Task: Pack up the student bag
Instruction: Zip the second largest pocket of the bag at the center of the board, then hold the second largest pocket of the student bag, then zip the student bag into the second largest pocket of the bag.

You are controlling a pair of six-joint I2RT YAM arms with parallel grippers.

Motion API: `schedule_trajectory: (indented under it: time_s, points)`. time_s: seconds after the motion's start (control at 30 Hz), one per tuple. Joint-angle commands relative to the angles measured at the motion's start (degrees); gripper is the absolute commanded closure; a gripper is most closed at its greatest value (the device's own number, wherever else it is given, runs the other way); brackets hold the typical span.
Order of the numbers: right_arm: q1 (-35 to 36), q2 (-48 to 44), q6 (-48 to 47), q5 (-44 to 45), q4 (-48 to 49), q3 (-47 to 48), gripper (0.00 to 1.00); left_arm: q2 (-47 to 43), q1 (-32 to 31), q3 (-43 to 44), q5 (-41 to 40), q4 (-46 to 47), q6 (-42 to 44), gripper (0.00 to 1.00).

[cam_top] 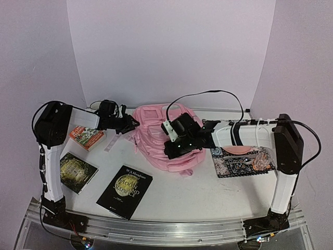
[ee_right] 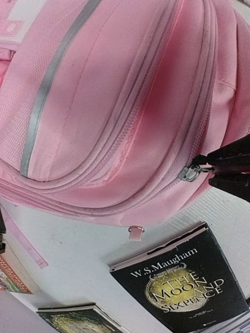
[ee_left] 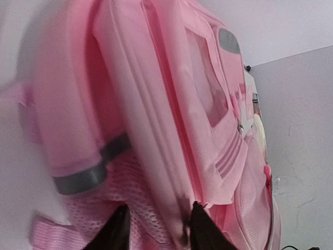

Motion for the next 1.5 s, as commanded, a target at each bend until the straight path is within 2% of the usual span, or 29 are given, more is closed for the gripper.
schedule_trajectory:
  time_s: [0.0, 0.23, 0.4, 0.63, 0.8, 0.87, 1.17, 1.3, 1.47]
  points:
    - [1.1, 3.1, 1.3, -4.1, -5.7, 6.3, 1.00, -5.6, 3.4, -1.0, -10.7, -1.6, 0.3, 0.45]
    - [1.2, 8.1, 3.5, -4.2, -3.0, 12.5, 1.00, -17.0, 0.1, -14.3, -12.1, -0.8, -12.2, 0.37]
    - [1.2, 9.6, 3.7, -4.0, -1.4, 14.2, 1.00, -21.7, -7.2, -21.1, -13.5, 0.6, -17.8, 0.34]
    - [1.2, 10.5, 3.5, -4.4, -0.2, 14.8, 1.00, -24.9, -12.1, -25.1, -16.1, 1.2, -22.3, 0.32]
    - [1.2, 11.1, 3.3, -4.9, 0.3, 15.6, 1.00, -22.9, -14.8, -24.4, -17.0, 1.7, -23.1, 0.34]
    - [1.2, 11.3, 2.8, -5.1, 0.4, 15.8, 1.00, -21.8, -15.7, -24.0, -16.9, 2.4, -23.4, 0.39]
    - [1.1, 8.4, -0.7, -1.0, -1.0, 11.3, 1.00, -22.5, -15.1, -24.2, -18.2, 4.9, -20.9, 0.98]
    - [-0.6, 4.2, -3.3, 3.7, -2.4, 4.9, 1.00, -24.2, -11.9, -26.0, -18.1, 4.8, -19.2, 1.00]
    - [-6.4, -1.4, -5.5, 5.9, -3.1, -3.7, 1.00, -24.5, -4.5, -27.2, -14.3, 4.5, -15.3, 1.00]
